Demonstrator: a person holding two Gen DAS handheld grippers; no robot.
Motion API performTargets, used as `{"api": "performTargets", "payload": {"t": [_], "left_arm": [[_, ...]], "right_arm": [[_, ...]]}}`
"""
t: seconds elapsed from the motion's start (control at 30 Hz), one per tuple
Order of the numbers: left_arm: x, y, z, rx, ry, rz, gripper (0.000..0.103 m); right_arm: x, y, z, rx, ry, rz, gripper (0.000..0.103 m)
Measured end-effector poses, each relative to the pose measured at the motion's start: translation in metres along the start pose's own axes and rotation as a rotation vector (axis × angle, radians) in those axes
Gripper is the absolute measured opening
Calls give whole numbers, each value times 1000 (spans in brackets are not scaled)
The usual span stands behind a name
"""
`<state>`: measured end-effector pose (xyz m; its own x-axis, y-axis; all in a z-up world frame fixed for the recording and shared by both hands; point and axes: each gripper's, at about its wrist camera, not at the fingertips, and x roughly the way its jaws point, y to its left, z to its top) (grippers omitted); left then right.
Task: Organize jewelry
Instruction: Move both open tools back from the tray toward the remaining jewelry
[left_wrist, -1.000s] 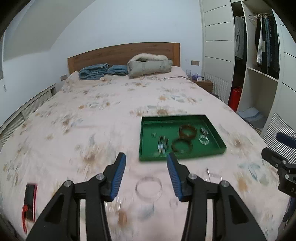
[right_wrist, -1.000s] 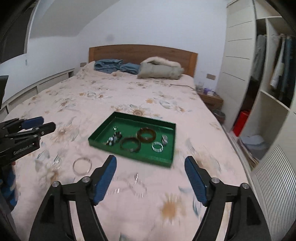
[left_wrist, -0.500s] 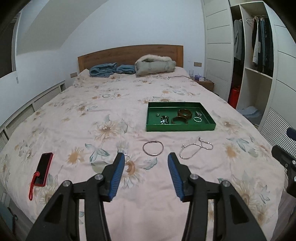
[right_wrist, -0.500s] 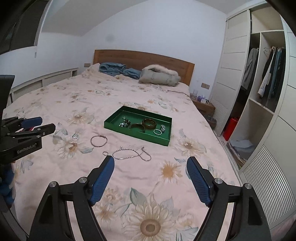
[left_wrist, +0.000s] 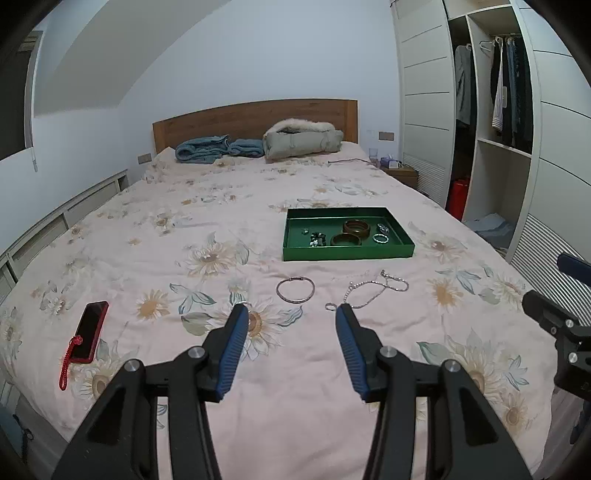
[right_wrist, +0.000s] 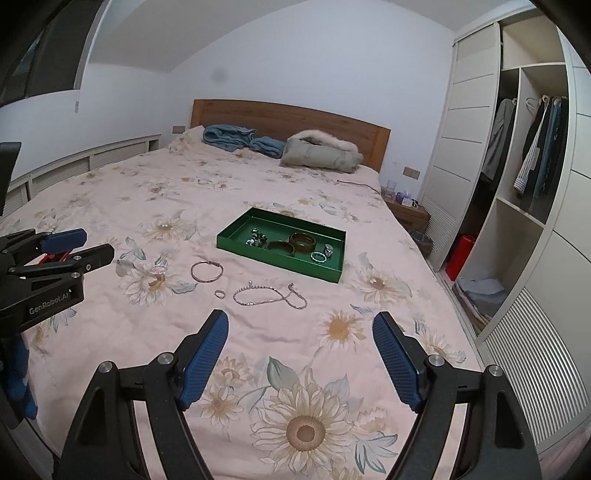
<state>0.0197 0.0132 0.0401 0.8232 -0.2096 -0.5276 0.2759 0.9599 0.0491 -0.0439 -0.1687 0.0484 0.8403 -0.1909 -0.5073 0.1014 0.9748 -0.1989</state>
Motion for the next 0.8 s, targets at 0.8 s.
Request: {"api": "performTargets", "payload": {"t": [0.8], "left_arm": [[0, -11, -7, 5, -15, 71, 56]], "right_arm": [[11, -2, -11, 12, 24, 19, 80]]}}
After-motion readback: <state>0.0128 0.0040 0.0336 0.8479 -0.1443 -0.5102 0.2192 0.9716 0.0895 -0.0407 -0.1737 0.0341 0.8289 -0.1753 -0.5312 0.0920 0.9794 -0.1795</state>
